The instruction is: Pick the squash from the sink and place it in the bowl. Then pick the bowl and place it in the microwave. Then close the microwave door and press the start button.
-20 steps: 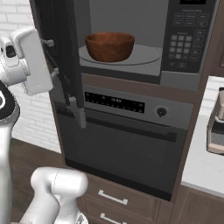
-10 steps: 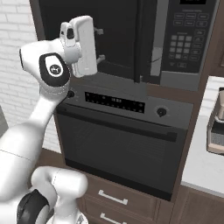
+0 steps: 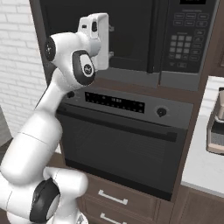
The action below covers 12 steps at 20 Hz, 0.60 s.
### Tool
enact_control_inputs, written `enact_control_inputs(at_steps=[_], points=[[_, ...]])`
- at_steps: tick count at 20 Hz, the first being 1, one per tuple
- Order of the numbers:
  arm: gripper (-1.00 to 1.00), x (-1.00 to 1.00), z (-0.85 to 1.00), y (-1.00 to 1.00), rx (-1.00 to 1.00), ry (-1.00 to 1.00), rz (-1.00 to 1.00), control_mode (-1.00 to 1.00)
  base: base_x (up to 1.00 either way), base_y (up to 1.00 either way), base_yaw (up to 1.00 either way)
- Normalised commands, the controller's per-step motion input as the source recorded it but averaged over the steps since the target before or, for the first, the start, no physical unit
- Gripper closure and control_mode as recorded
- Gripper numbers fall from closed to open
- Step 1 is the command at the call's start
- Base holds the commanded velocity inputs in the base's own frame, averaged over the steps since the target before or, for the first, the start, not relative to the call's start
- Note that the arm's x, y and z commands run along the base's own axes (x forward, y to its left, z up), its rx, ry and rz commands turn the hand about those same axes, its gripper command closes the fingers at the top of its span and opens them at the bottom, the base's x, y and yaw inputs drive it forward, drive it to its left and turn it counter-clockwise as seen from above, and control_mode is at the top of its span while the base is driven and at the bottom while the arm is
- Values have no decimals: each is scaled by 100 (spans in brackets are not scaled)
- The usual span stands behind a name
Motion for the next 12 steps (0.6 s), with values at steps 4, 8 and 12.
enact_control_inputs(at_steps=[4, 8, 12], points=[[-100, 0, 0, -6, 0, 0, 33, -100, 0, 0, 0], [-100, 29, 0, -3, 0, 7, 25, -100, 0, 0, 0], [-100, 74, 0, 0, 0, 13, 17, -100, 0, 0, 0]])
